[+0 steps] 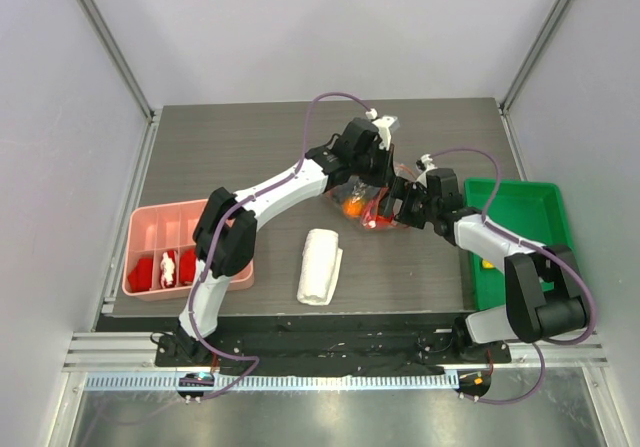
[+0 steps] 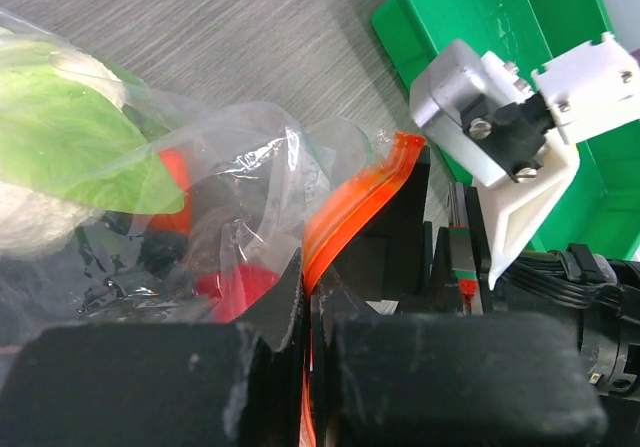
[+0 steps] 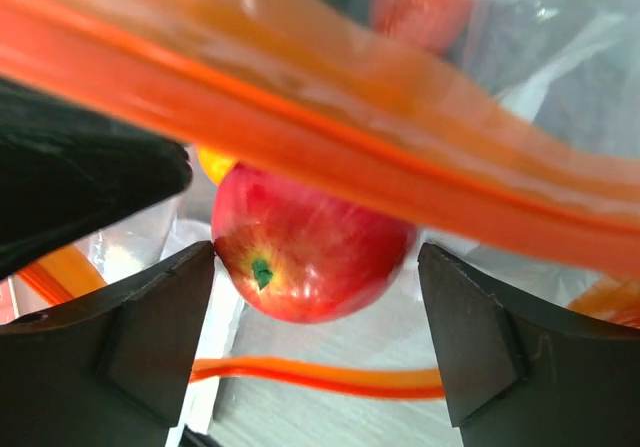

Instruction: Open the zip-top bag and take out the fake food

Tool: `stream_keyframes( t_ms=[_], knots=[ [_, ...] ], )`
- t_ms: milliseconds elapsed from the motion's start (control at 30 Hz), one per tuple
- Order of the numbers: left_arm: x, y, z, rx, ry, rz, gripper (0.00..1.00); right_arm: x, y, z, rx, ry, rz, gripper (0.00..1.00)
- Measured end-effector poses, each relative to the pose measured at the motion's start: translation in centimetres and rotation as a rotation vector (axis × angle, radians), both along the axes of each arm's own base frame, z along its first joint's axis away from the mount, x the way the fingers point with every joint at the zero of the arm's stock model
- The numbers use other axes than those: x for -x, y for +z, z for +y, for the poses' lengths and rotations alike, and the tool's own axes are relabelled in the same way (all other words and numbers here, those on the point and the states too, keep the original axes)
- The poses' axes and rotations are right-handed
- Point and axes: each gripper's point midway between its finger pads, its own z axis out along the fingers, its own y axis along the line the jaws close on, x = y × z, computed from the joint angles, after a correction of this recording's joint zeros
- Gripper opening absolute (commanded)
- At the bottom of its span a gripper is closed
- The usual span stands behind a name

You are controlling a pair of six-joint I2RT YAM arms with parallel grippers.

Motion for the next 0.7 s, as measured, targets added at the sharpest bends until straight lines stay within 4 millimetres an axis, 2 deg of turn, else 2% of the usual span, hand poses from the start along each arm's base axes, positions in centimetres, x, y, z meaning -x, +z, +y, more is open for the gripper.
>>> stream_keyframes(
  t_ms=[33,200,233,333,400,433,533,633,667,700],
  knots=[
    [-0.1,0.0,0.0,-0.001,0.003,-0.001,0.00,-0.3,0.1,0.0,0.000,-0.004,-0.011,0.79],
    [-0.1,0.0,0.1,-0.003,0.008,-0.004,0.00,-1.1,0.1,-0.1,-0.001,-0.031,-0.032,0.61],
    [-0.1,0.0,0.1,-0.003,0.008,-0.003,0.00,-1.2,0.2,-0.1,-0.005,-0.037,-0.032,0.50],
    [-0.1,-0.1,0.1,-0.008,0.009,-0.004,0.00,-1.3,0.4,0.0,-0.014,-0.043,-0.034,0.34],
    [-0.2,-0.2,0.2,-0.016,0.014,-0.006,0.00,-1.4,0.5,-0.1,-0.017,-0.051,-0.035,0.27],
    [-0.3,-0.3,0.3,-0.019,0.020,-0.008,0.00,-1.4,0.5,-0.1,-0.014,-0.055,-0.037,0.20],
    [-0.4,-0.3,0.4,-0.023,0.029,-0.012,0.00,-1.3,1.2,-0.5,-0.001,-0.068,-0.050,0.16],
    [-0.4,-0.6,0.6,-0.030,0.036,-0.011,0.00,-1.1,2.8,-0.9,0.008,-0.084,-0.090,0.14],
    [-0.4,-0.7,0.6,-0.033,0.039,-0.010,0.00,-1.1,3.3,-1.0,0.010,-0.087,-0.104,0.15],
    [-0.4,-0.7,0.7,-0.034,0.040,-0.010,0.00,-1.1,4.0,-1.2,0.011,-0.094,-0.116,0.26]
  ],
)
